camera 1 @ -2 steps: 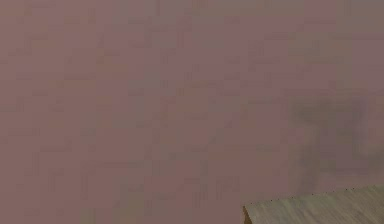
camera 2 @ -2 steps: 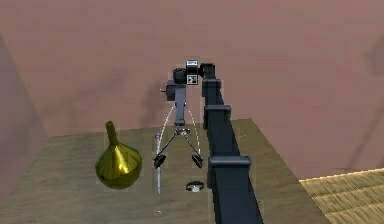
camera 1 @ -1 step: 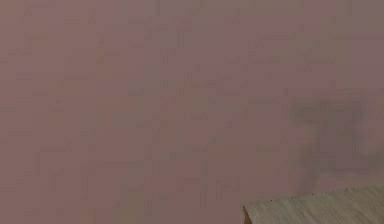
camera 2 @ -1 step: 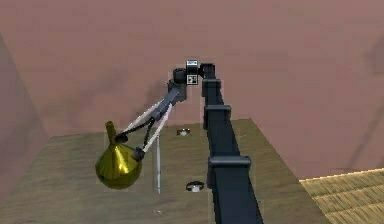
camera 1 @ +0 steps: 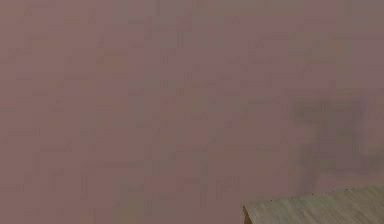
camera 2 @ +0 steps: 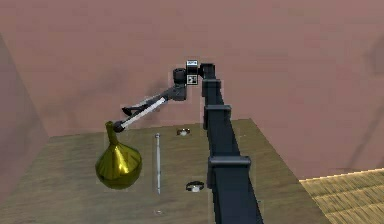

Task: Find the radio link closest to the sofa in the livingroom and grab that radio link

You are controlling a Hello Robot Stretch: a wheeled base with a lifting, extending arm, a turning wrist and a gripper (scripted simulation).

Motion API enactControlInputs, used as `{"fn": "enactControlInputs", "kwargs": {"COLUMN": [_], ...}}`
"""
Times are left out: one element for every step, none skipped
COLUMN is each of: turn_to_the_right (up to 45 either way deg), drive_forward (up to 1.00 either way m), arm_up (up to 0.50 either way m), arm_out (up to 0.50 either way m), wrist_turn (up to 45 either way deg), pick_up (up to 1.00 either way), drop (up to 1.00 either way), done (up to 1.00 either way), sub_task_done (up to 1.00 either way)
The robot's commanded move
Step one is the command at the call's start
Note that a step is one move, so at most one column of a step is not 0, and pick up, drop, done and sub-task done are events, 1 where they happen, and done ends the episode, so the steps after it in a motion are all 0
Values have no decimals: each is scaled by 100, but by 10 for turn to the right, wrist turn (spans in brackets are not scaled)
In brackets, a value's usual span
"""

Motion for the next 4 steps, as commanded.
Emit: {"fn": "enactControlInputs", "kwargs": {"turn_to_the_right": [0,0,0,0], "drive_forward": [0,0,0,0], "arm_up": [0,0,0,0], "arm_out": [0,0,0,0], "wrist_turn": [450,450,450,270], "pick_up": [0,0,0,0], "drop": [0,0,0,0], "done": [0,0,0,0], "sub_task_done": [0,0,0,0]}}
